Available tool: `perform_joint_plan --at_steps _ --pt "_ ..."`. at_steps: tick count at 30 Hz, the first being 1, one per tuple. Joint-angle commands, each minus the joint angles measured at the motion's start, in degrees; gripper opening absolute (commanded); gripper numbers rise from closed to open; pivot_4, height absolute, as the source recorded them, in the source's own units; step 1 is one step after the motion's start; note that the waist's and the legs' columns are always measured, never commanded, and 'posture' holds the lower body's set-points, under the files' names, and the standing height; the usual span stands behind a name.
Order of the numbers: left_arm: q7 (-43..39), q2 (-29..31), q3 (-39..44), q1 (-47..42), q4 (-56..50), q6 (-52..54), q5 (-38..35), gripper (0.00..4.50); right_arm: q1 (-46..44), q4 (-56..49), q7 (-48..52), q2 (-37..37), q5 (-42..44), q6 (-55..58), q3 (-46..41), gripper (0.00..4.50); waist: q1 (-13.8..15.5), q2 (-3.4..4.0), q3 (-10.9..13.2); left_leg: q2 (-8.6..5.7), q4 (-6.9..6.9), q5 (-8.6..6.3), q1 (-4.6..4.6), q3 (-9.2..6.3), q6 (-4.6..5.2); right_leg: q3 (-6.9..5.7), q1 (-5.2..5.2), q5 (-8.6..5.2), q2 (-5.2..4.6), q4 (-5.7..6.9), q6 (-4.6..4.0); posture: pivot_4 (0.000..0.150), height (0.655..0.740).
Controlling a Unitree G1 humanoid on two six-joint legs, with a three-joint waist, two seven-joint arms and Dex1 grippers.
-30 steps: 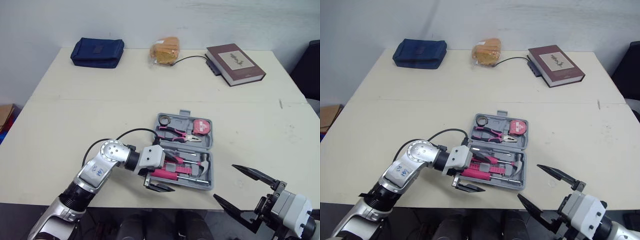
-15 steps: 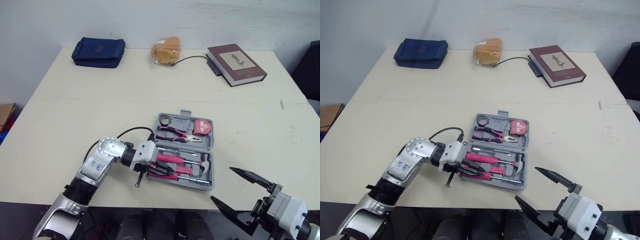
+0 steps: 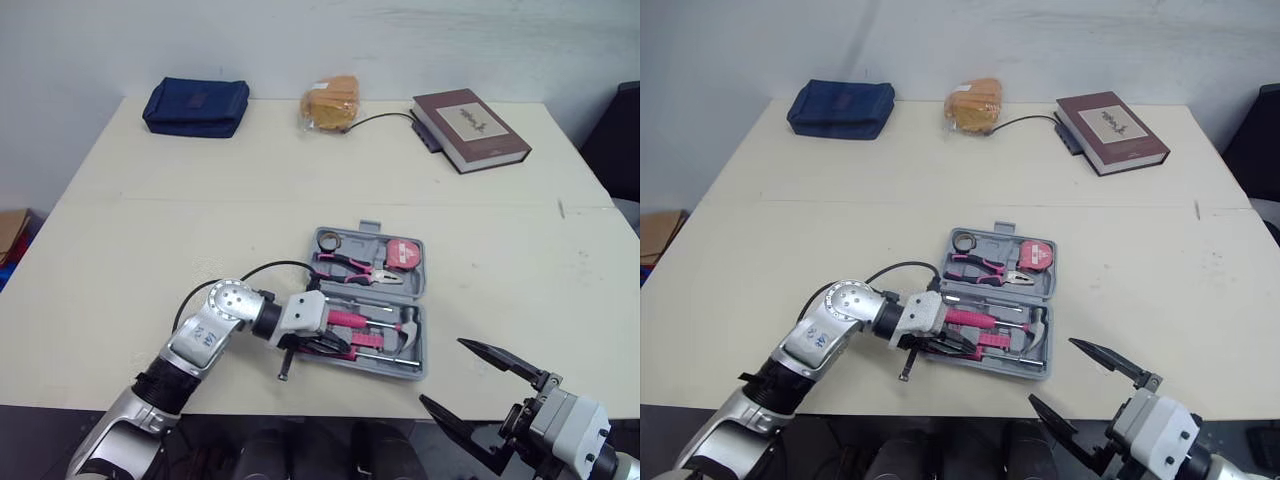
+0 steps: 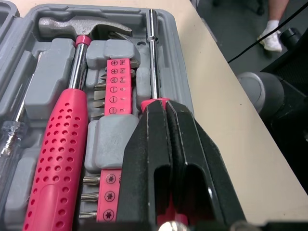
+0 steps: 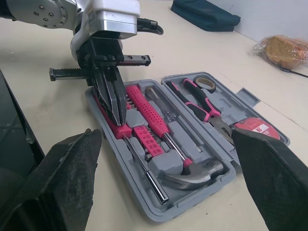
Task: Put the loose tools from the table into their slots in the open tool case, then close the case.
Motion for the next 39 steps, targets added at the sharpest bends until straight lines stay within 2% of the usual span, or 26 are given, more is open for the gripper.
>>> perform_joint_plan --at_steps 1,5,10,15,18,21,25,28,31,39 --pt "2.32 2.12 -4.9 1.33 2.87 5.43 6.93 0.02 0.47 -1.17 -0.52 0.64 -0.28 -1.27 0.53 4.5 -0.01 0.04 -0.07 0.0 0.0 0.0 0.01 0.0 0.0 0.01 0.0 0.0 0.0 0.0 0.0 0.15 0.74" --pt "4.52 2.09 -7.67 1.0 4.16 5.69 10.32 0.02 -0.17 -0.59 -0.89 0.6 -1.03 -0.91 1.13 4.5 0.03 0.19 -0.44 0.01 -0.02 -0.01 0.1 -0.02 -0.01 0.04 0.13 -0.02 0.0 -0.03 -0.03 0.15 0.74" --pt "4.62 1.56 -8.77 0.87 4.15 4.7 9.78 0.02 -0.88 -0.95 -3.77 1.42 -1.4 1.71 1.74 4.5 0.18 0.3 -1.55 0.09 -0.04 -0.04 0.22 -0.1 0.0 0.06 0.34 -0.16 -0.07 -0.23 -0.28 0.15 0.74" --pt "-2.54 -2.31 2.75 2.4 1.46 -4.9 -6.4 0.02 -0.51 -2.23 -11.14 2.39 -0.48 11.25 -3.25 4.5 0.06 0.35 -1.44 0.2 -0.04 -0.06 0.02 -0.09 0.0 0.08 0.18 -0.16 -0.21 -0.35 -0.33 0.15 0.74" --pt "-4.31 -1.77 8.72 1.7 0.08 -4.4 -12.48 0.02 0.27 -1.73 -13.41 2.75 1.45 15.57 -6.48 4.5 0.09 0.27 -1.17 0.33 -0.01 -0.06 -0.33 -0.17 -0.13 -0.05 -0.23 -0.05 -0.1 -0.17 -0.31 0.15 0.74" --pt "-4.63 -0.31 13.29 1.15 2.5 -4.62 -14.4 0.02 -0.09 0.34 -13.19 2.77 1.68 15.82 -8.43 4.5 0.01 0.32 -1.15 0.34 0.02 0.0 -0.8 -0.19 -0.24 -0.11 -0.78 -0.09 0.17 0.04 -0.38 0.15 0.74" --pt "-1.29 1.25 17.38 -2.29 13.69 -8.77 -10.46 0.0 -2.15 5.69 -13.51 2.35 0.48 16.42 -9.74 3.25 -0.12 0.31 -1.1 0.05 0.03 0.04 -0.74 -0.13 -0.26 -0.28 -0.78 -0.08 0.35 0.07 -0.36 0.15 0.74" --pt "4.65 -0.03 17.96 -5.55 22.78 -10.8 -6.23 0.0 -6.16 10.33 -12.8 0.19 -2.86 16.21 -7.67 1.78 -0.09 0.07 -0.86 -0.11 0.06 0.15 -0.76 -0.12 -0.08 -0.41 -0.79 0.04 0.21 0.06 -0.2 0.15 0.74" --pt "5.27 -0.67 17.02 -6.87 26.61 -12.88 -3.82 0.0 -9.91 13.09 -12.45 -1.5 -4.99 16.49 -5.77 0.07 -0.1 -0.05 -0.76 -0.14 0.05 0.2 -0.8 -0.07 0.07 -0.35 -0.8 0.16 0.01 0.02 -0.01 0.15 0.74" --pt "7.83 -4.3 14.27 -8.06 28.09 -11.56 0.27 0.0 -20.56 18.17 -12.32 -4.36 -9.89 20.47 4.11 0.02 -0.01 -0.22 -0.64 -0.31 0.08 0.29 -0.87 0.12 -0.11 -0.39 -0.84 0.18 0.03 -0.03 0.04 0.15 0.74"
